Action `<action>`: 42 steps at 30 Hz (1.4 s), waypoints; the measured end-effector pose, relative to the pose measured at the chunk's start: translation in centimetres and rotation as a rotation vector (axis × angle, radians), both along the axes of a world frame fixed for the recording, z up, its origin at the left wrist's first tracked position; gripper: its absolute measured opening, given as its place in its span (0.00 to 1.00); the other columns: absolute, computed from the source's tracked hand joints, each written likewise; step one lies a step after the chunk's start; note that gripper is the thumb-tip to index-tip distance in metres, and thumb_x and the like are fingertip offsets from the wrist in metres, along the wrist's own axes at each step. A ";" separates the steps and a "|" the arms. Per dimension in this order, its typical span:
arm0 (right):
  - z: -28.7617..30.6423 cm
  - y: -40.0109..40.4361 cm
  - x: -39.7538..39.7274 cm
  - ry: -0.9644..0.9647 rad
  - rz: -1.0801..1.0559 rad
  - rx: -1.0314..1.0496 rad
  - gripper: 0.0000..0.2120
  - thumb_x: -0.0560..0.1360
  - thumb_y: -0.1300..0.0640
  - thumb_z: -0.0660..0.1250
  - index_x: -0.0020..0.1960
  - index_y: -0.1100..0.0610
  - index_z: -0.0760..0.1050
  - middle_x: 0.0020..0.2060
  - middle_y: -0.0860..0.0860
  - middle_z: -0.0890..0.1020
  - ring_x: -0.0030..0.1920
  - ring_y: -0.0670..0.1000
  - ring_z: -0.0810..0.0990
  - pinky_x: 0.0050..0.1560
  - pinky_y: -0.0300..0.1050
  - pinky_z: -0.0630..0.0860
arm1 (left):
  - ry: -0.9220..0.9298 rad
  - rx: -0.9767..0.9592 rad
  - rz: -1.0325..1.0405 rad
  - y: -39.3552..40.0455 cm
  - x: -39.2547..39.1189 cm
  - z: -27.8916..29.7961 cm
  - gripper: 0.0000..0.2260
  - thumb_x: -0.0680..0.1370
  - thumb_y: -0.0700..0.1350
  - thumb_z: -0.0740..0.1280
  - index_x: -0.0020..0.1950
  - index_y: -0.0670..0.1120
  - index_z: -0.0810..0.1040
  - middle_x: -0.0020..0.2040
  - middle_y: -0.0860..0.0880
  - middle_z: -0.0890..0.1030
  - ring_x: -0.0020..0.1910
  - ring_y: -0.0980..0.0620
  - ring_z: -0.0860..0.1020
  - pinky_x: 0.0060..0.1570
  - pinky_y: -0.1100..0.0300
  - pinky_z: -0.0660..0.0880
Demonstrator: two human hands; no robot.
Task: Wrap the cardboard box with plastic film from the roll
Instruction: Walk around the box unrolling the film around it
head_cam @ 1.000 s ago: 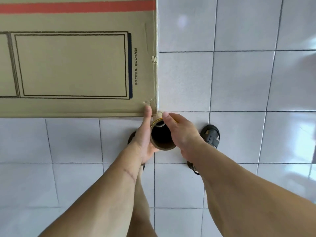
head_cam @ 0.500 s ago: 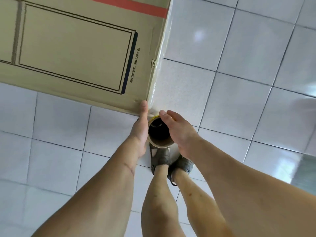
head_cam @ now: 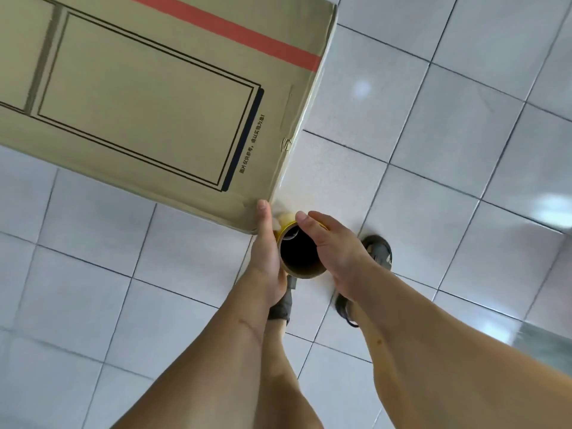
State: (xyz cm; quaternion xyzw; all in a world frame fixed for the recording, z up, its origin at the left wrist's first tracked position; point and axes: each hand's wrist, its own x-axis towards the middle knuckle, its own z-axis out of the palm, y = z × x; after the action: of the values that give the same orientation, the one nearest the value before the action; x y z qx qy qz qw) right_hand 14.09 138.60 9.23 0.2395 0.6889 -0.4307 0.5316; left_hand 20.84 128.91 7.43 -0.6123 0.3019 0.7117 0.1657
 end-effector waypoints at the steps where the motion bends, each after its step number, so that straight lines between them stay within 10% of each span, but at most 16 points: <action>1: -0.1 0.0 -0.4 0.003 0.023 0.004 0.35 0.68 0.30 0.71 0.70 0.43 0.74 0.63 0.48 0.79 0.64 0.52 0.76 0.66 0.51 0.73 | 0.004 0.010 0.023 0.2 -0.3 0.1 0.44 0.78 0.80 0.51 0.71 0.47 0.83 0.61 0.42 0.90 0.64 0.42 0.87 0.67 0.44 0.81; 12: -0.2 -0.7 -6.4 0.027 0.359 -0.033 0.27 0.78 0.34 0.61 0.72 0.46 0.72 0.67 0.48 0.77 0.66 0.53 0.74 0.61 0.47 0.71 | 0.041 -0.025 0.463 3.3 -3.4 0.2 0.47 0.79 0.81 0.46 0.61 0.47 0.90 0.67 0.41 0.87 0.72 0.40 0.82 0.82 0.38 0.69; 15: -0.1 -1.5 -8.1 0.057 0.473 -0.064 0.25 0.81 0.38 0.60 0.74 0.47 0.70 0.69 0.49 0.75 0.67 0.53 0.73 0.59 0.44 0.68 | 0.078 -0.018 0.557 3.8 -4.1 -0.5 0.46 0.79 0.82 0.47 0.72 0.49 0.84 0.70 0.42 0.86 0.73 0.41 0.82 0.81 0.38 0.69; 34: 0.5 -2.4 -13.3 0.031 0.642 0.002 0.26 0.75 0.28 0.60 0.64 0.42 0.76 0.58 0.46 0.80 0.60 0.51 0.77 0.56 0.47 0.73 | 0.006 0.033 0.633 4.5 -8.5 -1.4 0.58 0.65 0.87 0.63 0.79 0.46 0.75 0.66 0.39 0.87 0.68 0.40 0.85 0.76 0.39 0.76; 42: 0.7 -4.2 -17.0 0.010 0.726 -0.026 0.15 0.77 0.36 0.64 0.58 0.43 0.78 0.54 0.45 0.81 0.55 0.48 0.78 0.51 0.42 0.71 | 0.093 0.065 0.688 3.7 -11.4 -0.8 0.57 0.66 0.89 0.53 0.79 0.50 0.78 0.69 0.41 0.86 0.72 0.40 0.83 0.77 0.39 0.74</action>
State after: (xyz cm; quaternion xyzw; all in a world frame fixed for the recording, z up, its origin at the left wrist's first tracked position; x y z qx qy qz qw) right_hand -2.91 134.45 9.89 -0.0295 0.7260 -0.2240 0.6495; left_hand 9.41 132.64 6.60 -0.6398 0.0622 0.7620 -0.0785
